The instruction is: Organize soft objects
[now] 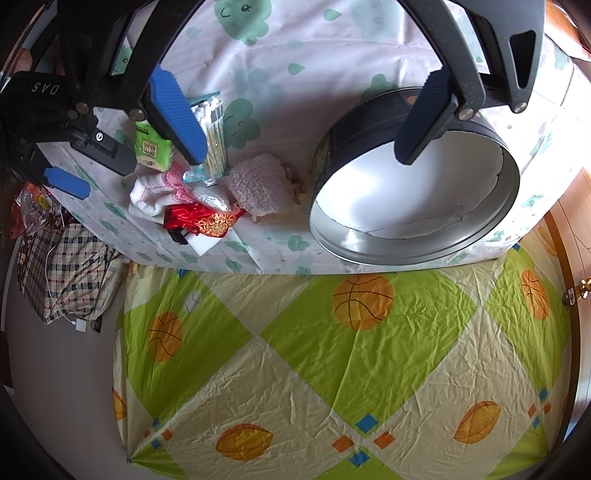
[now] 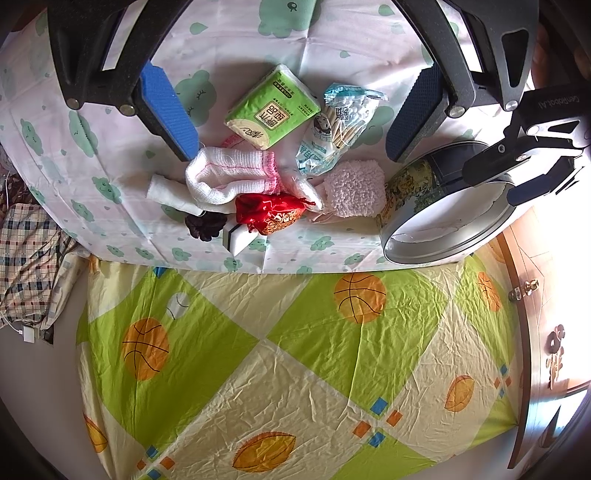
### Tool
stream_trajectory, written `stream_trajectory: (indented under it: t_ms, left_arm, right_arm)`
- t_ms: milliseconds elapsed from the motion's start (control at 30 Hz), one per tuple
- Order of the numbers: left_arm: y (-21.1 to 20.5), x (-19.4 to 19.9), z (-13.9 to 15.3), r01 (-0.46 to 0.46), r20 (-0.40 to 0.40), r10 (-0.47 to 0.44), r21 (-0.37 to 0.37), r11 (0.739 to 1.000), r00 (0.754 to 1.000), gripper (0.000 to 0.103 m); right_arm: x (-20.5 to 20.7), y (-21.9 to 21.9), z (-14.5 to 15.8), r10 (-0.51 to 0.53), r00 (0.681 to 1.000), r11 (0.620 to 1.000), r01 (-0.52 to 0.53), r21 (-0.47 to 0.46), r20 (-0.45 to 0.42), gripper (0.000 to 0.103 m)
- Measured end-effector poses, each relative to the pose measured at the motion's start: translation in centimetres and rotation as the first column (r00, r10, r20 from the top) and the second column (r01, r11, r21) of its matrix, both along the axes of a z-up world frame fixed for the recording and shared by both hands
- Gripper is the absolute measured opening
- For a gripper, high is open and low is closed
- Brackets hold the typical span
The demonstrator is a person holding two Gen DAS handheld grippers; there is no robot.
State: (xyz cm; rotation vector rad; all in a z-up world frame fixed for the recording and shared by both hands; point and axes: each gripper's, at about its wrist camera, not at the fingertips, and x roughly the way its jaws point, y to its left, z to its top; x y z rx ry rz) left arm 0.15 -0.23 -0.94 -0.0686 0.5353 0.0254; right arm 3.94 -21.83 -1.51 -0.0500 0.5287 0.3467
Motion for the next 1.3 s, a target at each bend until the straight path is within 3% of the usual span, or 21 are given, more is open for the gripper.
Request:
stream_trajectory:
  t_ms: [400, 567, 700, 967, 1133, 1300]
  left_arm:
    - [-0.1, 0.5, -1.3, -0.009, -0.024, 0.009, -0.008, 1.0, 1.0, 0.103]
    - [-0.7, 1.3, -2.0, 0.03, -0.051, -0.034, -0.06, 0.998, 0.998, 0.103]
    - [-2.8, 2.3, -2.7, 0.084, -0.071, -0.087, -0.049, 0.995, 0.994, 0.102]
    - [-5.9, 5.1, -4.1, 0.149, -0.144, -0.156, -0.061, 0.987, 0.977, 0.096]
    - [-6.9, 6.6, -5.4, 0.169, -0.194, -0.177, -0.054, 0.984, 0.965, 0.075]
    - [-6.7, 7.8, -5.9, 0.177, -0.235, -0.19, -0.078, 0.981, 0.953, 0.071]
  right_arm:
    - [0.4, -1.1, -1.0, -0.023, 1.0, 1.0, 0.024, 0.015, -0.016, 0.102]
    - [0.8, -2.5, -1.7, -0.069, 0.997, 0.997, 0.07, 0.03, -0.02, 0.102]
    - [1.4, -4.1, -2.2, -0.109, 0.994, 0.993, 0.11, 0.05, -0.033, 0.102]
    - [2.3, -6.9, -3.4, -0.164, 0.984, 0.98, 0.171, 0.105, -0.069, 0.102]
    - [2.6, -7.8, -4.1, -0.183, 0.979, 0.973, 0.194, 0.124, -0.093, 0.102]
    - [2.9, -7.8, -4.6, -0.175, 0.979, 0.974, 0.187, 0.127, -0.105, 0.102]
